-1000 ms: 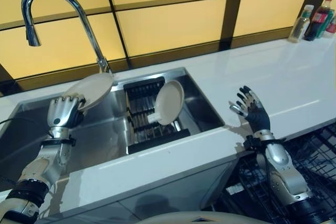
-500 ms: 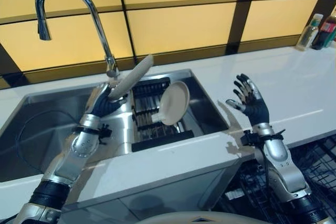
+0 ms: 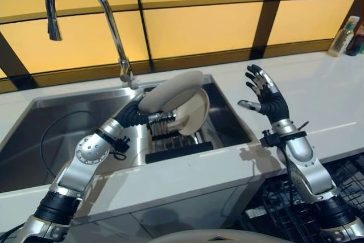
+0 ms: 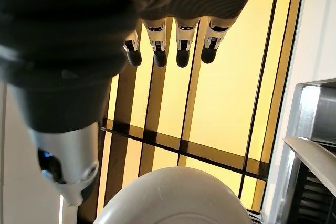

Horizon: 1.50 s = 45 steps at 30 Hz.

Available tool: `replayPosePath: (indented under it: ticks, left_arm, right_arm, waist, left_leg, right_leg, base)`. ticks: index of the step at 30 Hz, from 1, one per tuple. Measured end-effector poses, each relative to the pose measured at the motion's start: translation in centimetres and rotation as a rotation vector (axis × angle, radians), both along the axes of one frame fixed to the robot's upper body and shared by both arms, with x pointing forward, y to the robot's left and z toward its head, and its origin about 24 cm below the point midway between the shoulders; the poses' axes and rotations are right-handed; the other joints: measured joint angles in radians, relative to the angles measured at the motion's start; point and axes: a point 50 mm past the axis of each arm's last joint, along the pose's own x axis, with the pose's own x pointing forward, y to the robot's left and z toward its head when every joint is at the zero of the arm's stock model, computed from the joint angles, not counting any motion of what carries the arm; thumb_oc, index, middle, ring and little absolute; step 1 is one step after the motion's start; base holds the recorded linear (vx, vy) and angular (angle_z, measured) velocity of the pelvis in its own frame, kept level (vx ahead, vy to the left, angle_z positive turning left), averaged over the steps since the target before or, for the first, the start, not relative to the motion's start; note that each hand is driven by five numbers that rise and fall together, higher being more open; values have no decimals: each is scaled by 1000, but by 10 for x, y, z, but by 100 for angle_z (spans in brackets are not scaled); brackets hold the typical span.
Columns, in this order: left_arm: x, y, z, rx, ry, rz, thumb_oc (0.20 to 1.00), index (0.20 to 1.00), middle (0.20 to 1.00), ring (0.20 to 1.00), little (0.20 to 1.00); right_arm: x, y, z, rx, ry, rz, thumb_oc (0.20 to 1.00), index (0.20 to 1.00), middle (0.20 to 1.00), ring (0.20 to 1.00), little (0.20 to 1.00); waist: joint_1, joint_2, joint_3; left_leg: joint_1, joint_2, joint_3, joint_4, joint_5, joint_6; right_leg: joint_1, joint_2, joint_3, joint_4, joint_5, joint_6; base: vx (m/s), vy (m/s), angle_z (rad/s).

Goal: Pick up plates and place into dishwasher.

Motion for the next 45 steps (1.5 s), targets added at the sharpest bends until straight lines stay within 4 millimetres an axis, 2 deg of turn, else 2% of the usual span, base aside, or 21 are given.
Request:
replayPosePath:
  ticks: [6, 10, 13, 14, 26, 40, 42, 45]
  left_arm:
    - [-1, -6, 14, 6, -27, -64, 200, 200, 200, 200, 200]
    - [0, -10, 21, -6, -29, -105, 200, 200, 200, 200, 200]
    - [3, -21, 26, 15, -31, -163, 200, 200, 200, 200, 200]
    - [4, -22, 26, 8, -28, -166, 200, 200, 200, 200, 200]
    - [5, -22, 21, -22, 72, -190, 200, 200, 200, 200, 200]
    - [4, -23, 17, 19, 122, -235, 200, 200, 200, 200, 200]
    - [2, -29, 13, 48, 154, -292, 200, 200, 200, 200, 200]
    - [0, -34, 6, 73, 195, -334, 200, 200, 200, 200, 200]
  right_arm:
    - [-2, 6, 3, -51, 15, 99, 1000, 1000, 1000, 1000, 1000]
    - [1, 19, 16, -100, -15, 220, 1000, 1000, 1000, 1000, 1000]
    - [5, 38, 25, -134, -43, 324, 1000, 1000, 1000, 1000, 1000]
    - [7, 37, 27, -140, -42, 319, 1000, 1000, 1000, 1000, 1000]
    - [14, 45, 27, -171, 0, 333, 1000, 1000, 1000, 1000, 1000]
    - [14, 43, 25, -222, 18, 329, 1000, 1000, 1000, 1000, 1000]
    - [11, 50, 24, -230, 19, 379, 1000, 1000, 1000, 1000, 1000]
    - [11, 50, 24, -236, 20, 388, 1000, 1000, 1000, 1000, 1000]
  waist:
    - [8, -2, 11]
    - [8, -3, 13]
    - [8, -4, 13]
    - [9, -3, 13]
    - [13, -6, 11]
    - [15, -6, -1]
    - [15, -5, -8]
    - [13, -7, -12]
  left_leg:
    - [-2, 0, -2, 0, 0, 0]
    - [-2, 0, -4, 0, 0, 0]
    - [-1, -1, -5, 0, 0, 0]
    - [-1, -1, -5, 1, 0, 0]
    - [1, -1, -8, 1, 2, -3]
    - [3, -1, -9, 1, 4, -5]
    - [3, -1, -9, 1, 4, -5]
    - [3, -1, -11, 1, 3, -3]
  right_leg:
    - [0, 0, -1, 0, -1, 1]
    - [0, 0, -3, 0, -1, 0]
    - [1, 0, -3, 0, 0, 0]
    - [1, 0, -3, 0, 0, 0]
    - [5, 0, -4, 1, 0, 0]
    - [7, 0, -5, 5, 0, -1]
    - [8, 0, -5, 5, 0, -1]
    - [8, -1, -5, 4, 0, -1]
  base:
    - [0, 0, 0]
    - [0, 0, 0]
    - [0, 0, 0]
    - [0, 0, 0]
    - [0, 0, 0]
    - [0, 0, 0]
    - [0, 0, 0]
    - [0, 0, 0]
